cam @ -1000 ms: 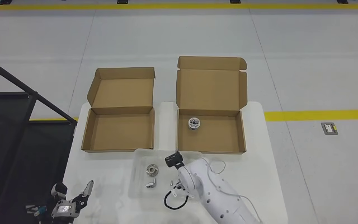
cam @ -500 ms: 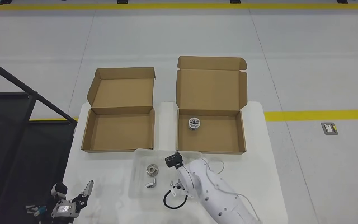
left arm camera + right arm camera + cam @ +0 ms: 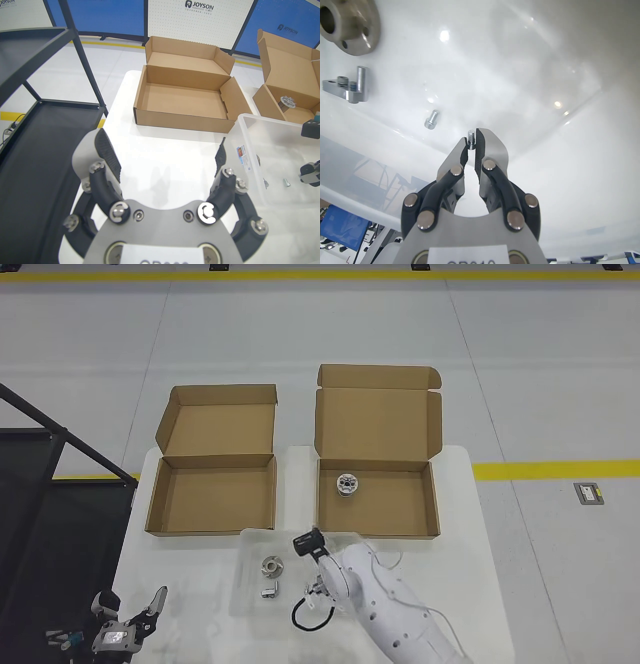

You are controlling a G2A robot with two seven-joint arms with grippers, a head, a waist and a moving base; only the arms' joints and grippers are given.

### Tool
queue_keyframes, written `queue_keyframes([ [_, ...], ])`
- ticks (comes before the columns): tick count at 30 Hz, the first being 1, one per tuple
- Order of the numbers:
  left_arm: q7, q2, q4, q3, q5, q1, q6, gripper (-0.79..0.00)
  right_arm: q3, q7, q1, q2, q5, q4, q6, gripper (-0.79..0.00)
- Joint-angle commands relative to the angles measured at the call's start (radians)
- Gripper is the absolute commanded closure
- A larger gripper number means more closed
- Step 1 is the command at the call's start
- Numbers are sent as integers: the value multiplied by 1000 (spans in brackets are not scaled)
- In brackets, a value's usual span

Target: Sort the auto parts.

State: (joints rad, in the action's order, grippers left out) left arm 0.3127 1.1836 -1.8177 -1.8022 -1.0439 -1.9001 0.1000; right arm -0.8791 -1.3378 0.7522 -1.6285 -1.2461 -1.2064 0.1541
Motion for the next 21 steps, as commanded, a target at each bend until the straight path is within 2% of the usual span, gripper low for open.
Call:
queue_keyframes([
  [1, 0, 0, 0, 0, 0, 0, 0, -785, -16, -7, 16, 8, -10, -68, -21, 0],
  [7, 0, 0, 0, 0, 0, 0, 0, -785, -91, -5, 89, 39, -90, -327, -81, 0],
  [11, 0, 0, 0, 0, 0, 0, 0, -785, -123, 58, 125, 55, -192, -438, -112, 0],
  [15, 0, 0, 0, 0, 0, 0, 0, -785, -145, 127, 106, 61, -247, -423, -151, 0],
  [21, 0, 0, 0, 0, 0, 0, 0, -785, -187, 173, 32, 57, -139, -316, -227, 0],
])
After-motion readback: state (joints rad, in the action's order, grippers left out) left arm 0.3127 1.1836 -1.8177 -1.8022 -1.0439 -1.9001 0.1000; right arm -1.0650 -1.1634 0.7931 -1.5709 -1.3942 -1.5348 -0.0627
